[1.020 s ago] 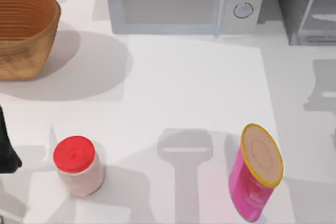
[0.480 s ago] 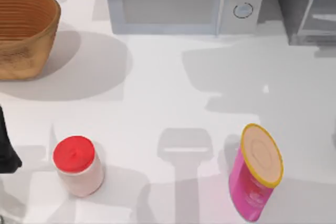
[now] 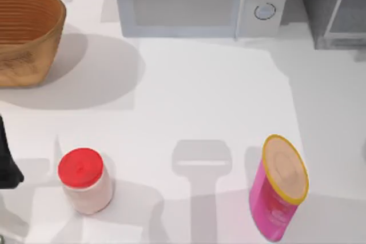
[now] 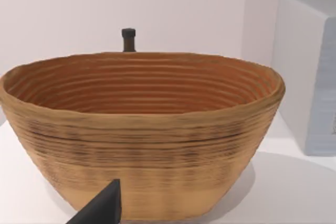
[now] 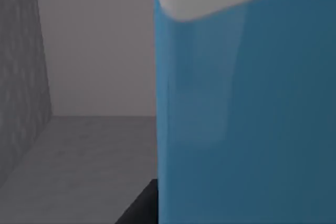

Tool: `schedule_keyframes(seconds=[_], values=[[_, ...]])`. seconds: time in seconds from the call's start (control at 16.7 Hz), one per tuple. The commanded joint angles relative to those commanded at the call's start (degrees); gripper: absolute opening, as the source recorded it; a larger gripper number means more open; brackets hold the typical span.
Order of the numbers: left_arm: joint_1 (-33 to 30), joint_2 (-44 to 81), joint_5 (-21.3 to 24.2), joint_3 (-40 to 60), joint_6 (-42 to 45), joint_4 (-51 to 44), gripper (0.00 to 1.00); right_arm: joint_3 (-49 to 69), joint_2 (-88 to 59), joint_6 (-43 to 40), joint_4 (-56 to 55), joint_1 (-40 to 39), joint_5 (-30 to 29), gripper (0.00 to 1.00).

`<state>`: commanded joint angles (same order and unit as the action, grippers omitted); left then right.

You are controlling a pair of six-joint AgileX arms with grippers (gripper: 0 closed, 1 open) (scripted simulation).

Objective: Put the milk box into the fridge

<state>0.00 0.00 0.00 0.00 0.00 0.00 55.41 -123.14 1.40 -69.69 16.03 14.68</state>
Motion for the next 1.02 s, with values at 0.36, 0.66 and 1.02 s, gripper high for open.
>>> schedule_keyframes(seconds=[0.36,0.66,1.02], values=[[0.0,0.0,0.0,0.0,0.0,0.0,1.0,-0.06,-0.31,0.09,0.12,-0.26,-0.07,0.0],[0.0,0.0,0.0,0.0,0.0,0.0,1.0,8.54,-4.58,-0.03,4.59,-0.9,-1.04,0.0],[0.0,0.0,0.0,0.0,0.0,0.0,1.0,27.29,-11.02,0.01,13.32,-2.42,-2.23,0.0]])
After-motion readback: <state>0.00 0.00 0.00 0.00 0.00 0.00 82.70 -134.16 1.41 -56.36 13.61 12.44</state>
